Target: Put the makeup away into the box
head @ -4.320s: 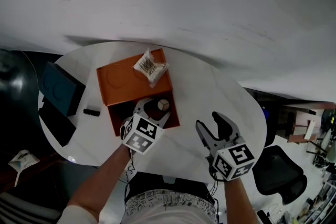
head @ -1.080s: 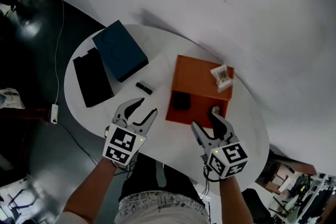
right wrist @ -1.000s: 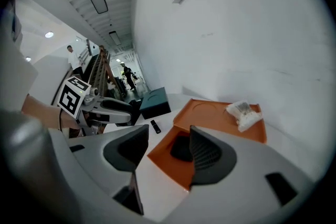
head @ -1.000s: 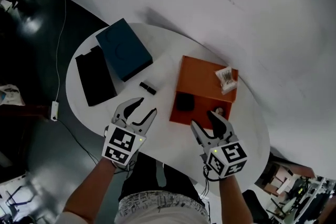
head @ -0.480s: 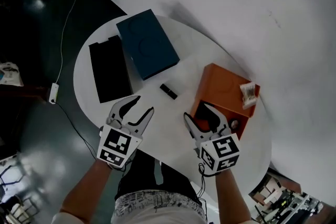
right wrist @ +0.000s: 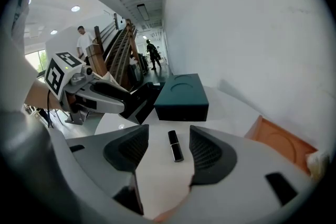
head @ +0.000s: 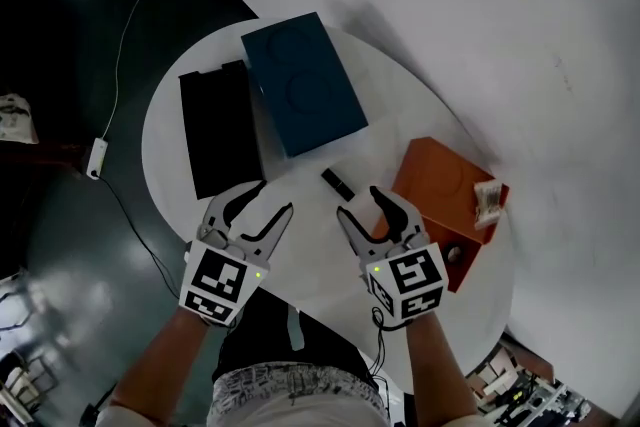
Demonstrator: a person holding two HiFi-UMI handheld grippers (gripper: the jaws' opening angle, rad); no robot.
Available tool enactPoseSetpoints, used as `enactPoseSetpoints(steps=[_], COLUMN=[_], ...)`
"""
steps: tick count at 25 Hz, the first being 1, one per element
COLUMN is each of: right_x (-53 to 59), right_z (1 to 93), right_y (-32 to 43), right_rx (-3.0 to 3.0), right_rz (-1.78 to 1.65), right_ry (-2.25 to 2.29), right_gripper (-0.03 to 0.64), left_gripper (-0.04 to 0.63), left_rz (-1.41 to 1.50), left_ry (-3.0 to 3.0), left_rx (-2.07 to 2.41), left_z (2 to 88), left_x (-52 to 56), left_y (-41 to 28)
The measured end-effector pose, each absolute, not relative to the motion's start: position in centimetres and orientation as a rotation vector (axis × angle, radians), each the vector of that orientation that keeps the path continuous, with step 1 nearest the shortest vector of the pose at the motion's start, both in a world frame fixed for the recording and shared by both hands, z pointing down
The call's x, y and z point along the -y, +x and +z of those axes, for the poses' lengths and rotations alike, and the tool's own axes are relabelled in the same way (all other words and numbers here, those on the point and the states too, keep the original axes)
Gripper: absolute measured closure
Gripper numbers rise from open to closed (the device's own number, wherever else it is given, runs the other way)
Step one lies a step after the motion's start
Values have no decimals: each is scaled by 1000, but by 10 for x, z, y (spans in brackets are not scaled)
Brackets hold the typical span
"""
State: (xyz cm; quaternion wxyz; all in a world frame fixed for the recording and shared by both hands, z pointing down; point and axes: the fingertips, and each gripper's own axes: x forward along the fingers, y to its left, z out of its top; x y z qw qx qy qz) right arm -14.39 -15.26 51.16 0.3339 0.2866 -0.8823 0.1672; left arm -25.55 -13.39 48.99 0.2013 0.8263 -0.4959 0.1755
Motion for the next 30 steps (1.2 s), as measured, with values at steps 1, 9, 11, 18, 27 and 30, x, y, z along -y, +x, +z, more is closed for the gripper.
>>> enactPoseSetpoints(steps=[1, 9, 11, 18, 27, 30], right_x=[154, 162, 165, 171, 169, 168], right_z=[514, 540, 546, 565, 585, 591], right_y=[-147, -163, -168, -180, -186, -185], right_rx=[2299, 2248, 2234, 2152, 2066, 2038], right_rz=[437, 452, 448, 384, 366, 368], right_ry=[737, 662, 649, 578, 492, 475], right_gripper=[360, 360, 360, 367, 383, 385], left_gripper=[382, 382, 382, 382, 383, 383], left_rz=[486, 453, 447, 433, 417, 413], left_ry=[2303, 2276, 2270, 2246, 2227, 2226], left_rx=[1388, 1412, 1414, 1413, 1412, 1412], left_z=[490, 492, 494, 501, 507, 508], left_x=[135, 140, 141, 144, 149, 150], left_y=[-258, -272, -277, -286, -291, -292])
